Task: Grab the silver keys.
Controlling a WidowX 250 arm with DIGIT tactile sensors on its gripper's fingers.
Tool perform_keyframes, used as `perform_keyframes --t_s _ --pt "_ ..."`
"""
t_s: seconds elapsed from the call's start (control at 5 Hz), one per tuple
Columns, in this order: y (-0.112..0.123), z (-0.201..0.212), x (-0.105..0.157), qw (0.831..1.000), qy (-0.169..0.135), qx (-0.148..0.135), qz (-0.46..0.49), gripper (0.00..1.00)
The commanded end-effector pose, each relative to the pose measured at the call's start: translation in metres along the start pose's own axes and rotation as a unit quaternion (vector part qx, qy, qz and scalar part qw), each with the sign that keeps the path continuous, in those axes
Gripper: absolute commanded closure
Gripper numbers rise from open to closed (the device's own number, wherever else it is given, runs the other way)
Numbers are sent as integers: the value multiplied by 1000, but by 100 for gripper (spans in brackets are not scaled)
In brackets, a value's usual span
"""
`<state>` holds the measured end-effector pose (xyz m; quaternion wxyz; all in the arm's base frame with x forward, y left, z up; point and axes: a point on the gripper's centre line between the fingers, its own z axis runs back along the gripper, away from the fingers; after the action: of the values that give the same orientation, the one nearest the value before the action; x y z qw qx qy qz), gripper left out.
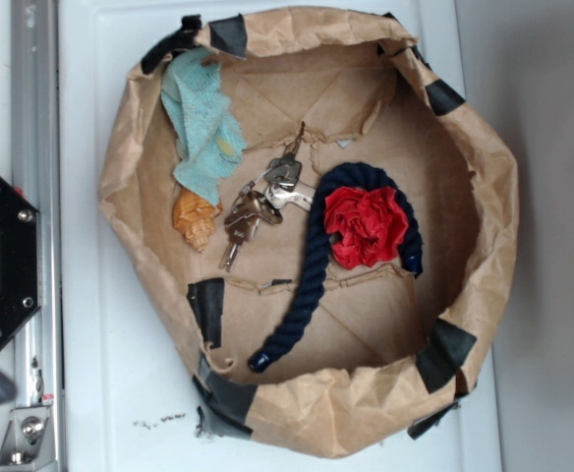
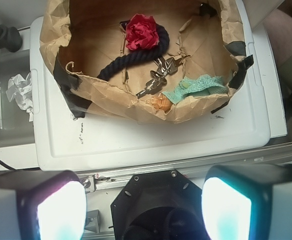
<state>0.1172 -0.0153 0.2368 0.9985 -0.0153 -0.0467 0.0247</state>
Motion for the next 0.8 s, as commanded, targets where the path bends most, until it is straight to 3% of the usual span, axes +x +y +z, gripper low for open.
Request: perform_keyframes --t_s 0.0,0.2,0.4,0.6 --pt "0 0 0 1000 0 0 0 0" --pt "5 -32 47 999 -31 -6 37 0" --pt "16 -49 95 997 -34 -4 70 0" --pt "32 -60 118 994 -49 -24 97 0"
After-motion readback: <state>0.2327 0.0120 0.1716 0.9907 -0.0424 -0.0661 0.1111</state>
